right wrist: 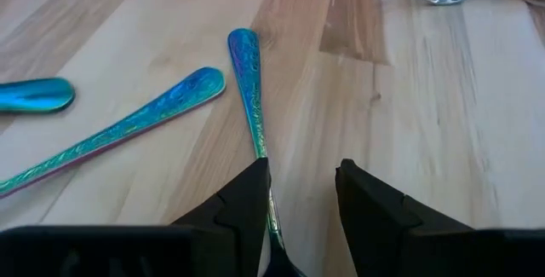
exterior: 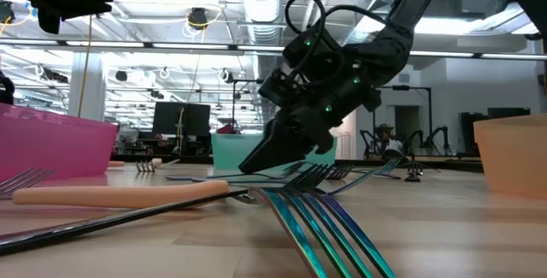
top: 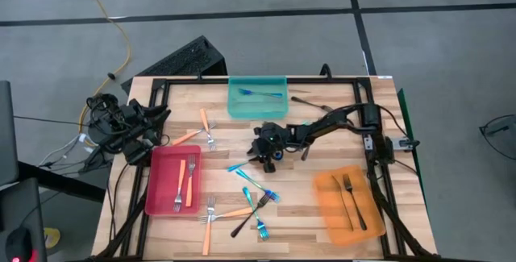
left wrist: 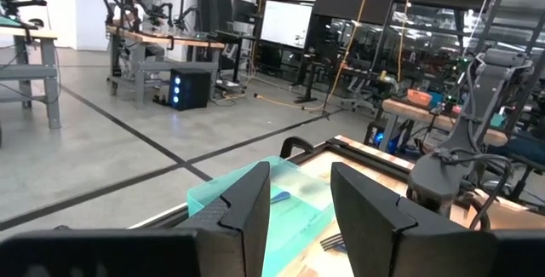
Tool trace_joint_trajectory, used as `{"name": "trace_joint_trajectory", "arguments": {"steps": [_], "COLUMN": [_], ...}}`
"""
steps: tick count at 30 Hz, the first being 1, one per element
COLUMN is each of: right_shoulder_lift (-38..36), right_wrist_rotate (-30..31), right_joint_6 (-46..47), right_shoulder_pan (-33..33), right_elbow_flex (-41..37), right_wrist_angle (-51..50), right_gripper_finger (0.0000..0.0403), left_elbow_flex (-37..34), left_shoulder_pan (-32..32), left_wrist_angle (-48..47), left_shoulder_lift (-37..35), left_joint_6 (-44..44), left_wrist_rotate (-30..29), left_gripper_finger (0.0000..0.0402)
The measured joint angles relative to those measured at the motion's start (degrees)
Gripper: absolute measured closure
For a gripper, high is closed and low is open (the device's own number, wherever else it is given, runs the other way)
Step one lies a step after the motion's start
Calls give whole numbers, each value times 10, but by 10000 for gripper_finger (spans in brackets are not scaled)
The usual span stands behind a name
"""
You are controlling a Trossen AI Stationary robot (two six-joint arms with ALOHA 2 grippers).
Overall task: Sort silverware by color (type)
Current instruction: Put the blue fork into the blue bin
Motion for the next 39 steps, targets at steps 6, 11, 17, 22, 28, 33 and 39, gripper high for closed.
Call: {"name": "trace_joint_trajectory", "arguments": {"steps": [6, 11, 17, 22, 28, 33, 39], "right_shoulder_lift": [-42, -79, -66, -28, 2, 6, 7], "right_wrist_rotate": [-10, -12, -12, -12, -18, -18, 8], "right_joint_6": [-2, -2, -2, 1, 20, 24, 46], "right_shoulder_pan": [2, 5, 18, 26, 23, 19, 16], "right_elbow_flex": [-3, -1, -1, -2, 0, 0, 0], "right_wrist_angle": [-2, 12, 18, 14, 27, 27, 16], "right_gripper_finger": [241, 241, 241, 241, 241, 241, 271], "left_elbow_flex": [0, 0, 0, 0, 0, 0, 0], "left_shoulder_pan": [0, 0, 0, 0, 0, 0, 0], "left_wrist_angle": [0, 0, 0, 0, 0, 0, 0], "left_shoulder_lift": [0, 0, 0, 0, 0, 0, 0], "left_joint_6": [0, 0, 0, 0, 0, 0, 0], "left_wrist_rotate": [0, 0, 0, 0, 0, 0, 0], "left_gripper_finger": [289, 289, 289, 289, 289, 289, 289]}}
